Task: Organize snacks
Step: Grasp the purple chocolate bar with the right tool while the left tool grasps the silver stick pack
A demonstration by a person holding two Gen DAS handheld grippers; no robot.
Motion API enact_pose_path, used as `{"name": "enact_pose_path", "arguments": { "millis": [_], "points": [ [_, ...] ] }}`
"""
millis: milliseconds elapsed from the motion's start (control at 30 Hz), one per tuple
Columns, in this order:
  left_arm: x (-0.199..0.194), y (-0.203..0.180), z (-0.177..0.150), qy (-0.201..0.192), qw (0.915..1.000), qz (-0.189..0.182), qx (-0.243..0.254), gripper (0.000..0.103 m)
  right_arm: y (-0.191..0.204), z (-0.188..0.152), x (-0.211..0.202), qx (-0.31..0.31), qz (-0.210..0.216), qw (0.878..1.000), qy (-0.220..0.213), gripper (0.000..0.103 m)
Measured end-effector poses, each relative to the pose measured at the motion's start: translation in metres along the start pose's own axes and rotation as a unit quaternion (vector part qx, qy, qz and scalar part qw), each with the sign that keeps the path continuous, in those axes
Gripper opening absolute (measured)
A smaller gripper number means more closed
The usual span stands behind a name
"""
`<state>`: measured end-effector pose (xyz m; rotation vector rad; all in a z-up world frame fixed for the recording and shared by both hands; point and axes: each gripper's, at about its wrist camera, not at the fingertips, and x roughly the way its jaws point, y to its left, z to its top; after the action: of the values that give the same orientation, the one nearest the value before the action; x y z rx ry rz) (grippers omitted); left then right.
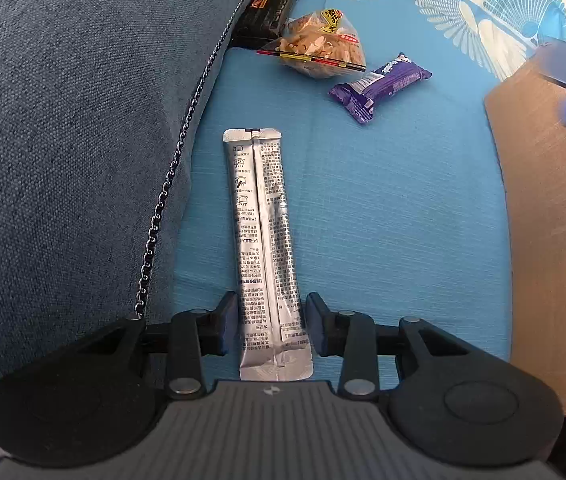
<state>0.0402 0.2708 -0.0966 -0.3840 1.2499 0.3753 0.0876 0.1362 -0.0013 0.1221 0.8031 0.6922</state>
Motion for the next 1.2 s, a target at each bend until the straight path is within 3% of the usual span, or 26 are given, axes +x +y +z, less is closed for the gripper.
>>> {"name": "enact_pose_path", "arguments": {
  "millis": [233, 300, 500, 600, 633, 700, 733, 900, 1200],
  "points": [
    [0.002, 0.001, 0.000, 0.003, 1.0000, -0.004, -0.008, 0.035, 0.006, 0.012, 0.104, 0.043, -0.067, 0.994, 0.072, 0.053],
    [0.002, 0.001, 0.001, 0.007, 0.9998, -0.009, -0.013, 0.035, 0.009, 0.016, 0.128, 0.049, -0.079, 0.992, 0.083, 0.058],
    [0.001, 0.003, 0.001, 0.013, 0.9996, -0.016, -0.018, 0.035, 0.011, 0.023, 0.179, 0.046, -0.132, 0.983, 0.121, 0.061],
    [0.001, 0.004, 0.002, 0.014, 0.9996, -0.017, -0.020, 0.035, 0.014, 0.017, 0.195, 0.033, -0.156, 0.977, 0.142, 0.057],
    [0.001, 0.004, 0.003, 0.015, 0.9995, -0.017, -0.021, 0.035, 0.017, 0.015, 0.195, 0.020, -0.162, 0.977, 0.137, 0.053],
    [0.001, 0.004, 0.004, 0.016, 0.9995, -0.017, -0.022, 0.035, 0.021, 0.010, 0.192, -0.010, -0.171, 0.976, 0.131, 0.022],
    [0.000, 0.004, 0.004, 0.016, 0.9995, -0.016, -0.022, 0.035, 0.021, 0.009, 0.189, -0.017, -0.170, 0.977, 0.128, 0.017],
    [0.003, 0.002, 0.009, 0.016, 0.9995, -0.012, -0.024, 0.035, 0.010, 0.003, 0.157, -0.027, -0.155, 0.980, 0.122, 0.016],
    [0.003, -0.002, 0.001, 0.007, 0.9999, 0.000, -0.014, 0.035, 0.016, -0.042, 0.042, -0.110, -0.068, 0.984, 0.123, 0.016]
  ]
}}
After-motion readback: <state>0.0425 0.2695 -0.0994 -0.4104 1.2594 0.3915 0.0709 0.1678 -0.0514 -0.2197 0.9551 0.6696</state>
